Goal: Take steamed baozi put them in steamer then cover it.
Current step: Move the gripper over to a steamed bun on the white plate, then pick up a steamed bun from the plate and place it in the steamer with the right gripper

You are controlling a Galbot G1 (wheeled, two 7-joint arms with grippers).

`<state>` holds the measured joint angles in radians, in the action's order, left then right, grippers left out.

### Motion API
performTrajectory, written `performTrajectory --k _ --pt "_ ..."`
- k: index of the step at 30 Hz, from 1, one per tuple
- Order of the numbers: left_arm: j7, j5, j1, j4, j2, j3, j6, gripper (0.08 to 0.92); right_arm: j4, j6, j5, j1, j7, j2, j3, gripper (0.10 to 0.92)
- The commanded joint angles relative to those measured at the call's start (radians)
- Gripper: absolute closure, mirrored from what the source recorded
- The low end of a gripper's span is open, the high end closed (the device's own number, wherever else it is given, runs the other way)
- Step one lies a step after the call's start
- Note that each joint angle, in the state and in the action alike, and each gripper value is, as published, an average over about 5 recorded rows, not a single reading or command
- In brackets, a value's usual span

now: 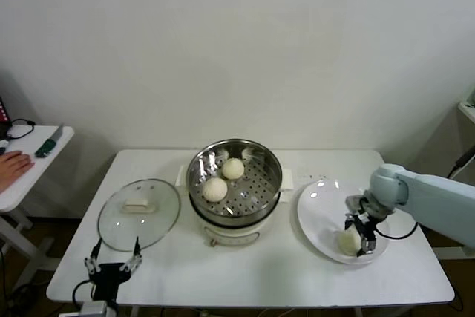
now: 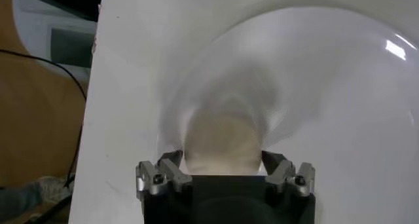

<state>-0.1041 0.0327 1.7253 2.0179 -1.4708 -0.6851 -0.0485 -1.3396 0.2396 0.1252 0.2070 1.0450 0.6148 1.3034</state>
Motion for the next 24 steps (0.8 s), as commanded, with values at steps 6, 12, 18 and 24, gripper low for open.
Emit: performTrajectory --k 6,12,18,24 --pt "-0.001 0.001 -0.003 0.000 0.002 0.002 -0.002 0.177 0.023 -0.011 -0.004 0.000 0.007 0.021 -0.005 0.291" --pt "-0.001 0.001 -0.002 0.000 0.003 0.003 -0.001 0.177 0.031 -0.057 -0.004 0.078 0.018 0.031 0.021 0.304" --pt "-0.001 0.002 0.001 0.005 0.005 0.004 -0.001 0.177 0.020 -0.282 -0.054 0.324 0.056 0.100 0.135 0.304" --pt "-0.002 0.005 0.006 0.009 0.004 0.005 -0.001 0.177 -0.074 -0.529 -0.179 0.571 0.080 0.192 0.217 0.304"
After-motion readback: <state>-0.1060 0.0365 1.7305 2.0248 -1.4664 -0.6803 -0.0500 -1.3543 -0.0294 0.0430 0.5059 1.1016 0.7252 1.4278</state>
